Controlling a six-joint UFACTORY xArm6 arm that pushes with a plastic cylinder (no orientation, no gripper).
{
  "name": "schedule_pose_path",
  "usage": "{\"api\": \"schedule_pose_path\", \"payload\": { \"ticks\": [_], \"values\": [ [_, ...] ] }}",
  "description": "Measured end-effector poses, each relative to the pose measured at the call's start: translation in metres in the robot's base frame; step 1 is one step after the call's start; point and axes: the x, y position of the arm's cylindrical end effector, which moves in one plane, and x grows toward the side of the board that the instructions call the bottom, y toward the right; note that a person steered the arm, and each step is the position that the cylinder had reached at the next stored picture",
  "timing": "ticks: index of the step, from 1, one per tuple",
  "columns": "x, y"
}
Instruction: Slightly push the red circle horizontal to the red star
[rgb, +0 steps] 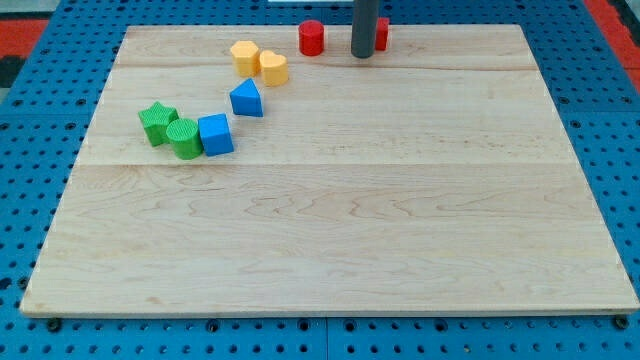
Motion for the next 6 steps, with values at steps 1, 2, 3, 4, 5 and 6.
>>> {"api": "schedule_pose_path", "payload": {
  "ticks": [1, 2, 3, 4, 5, 6],
  "values": [
    [0.013, -0.064],
    [0.047, -0.071],
    [0.061, -0.109],
    [0.033, -0.076],
    [-0.001, -0.083],
    [-0.006, -0.083]
  ]
}}
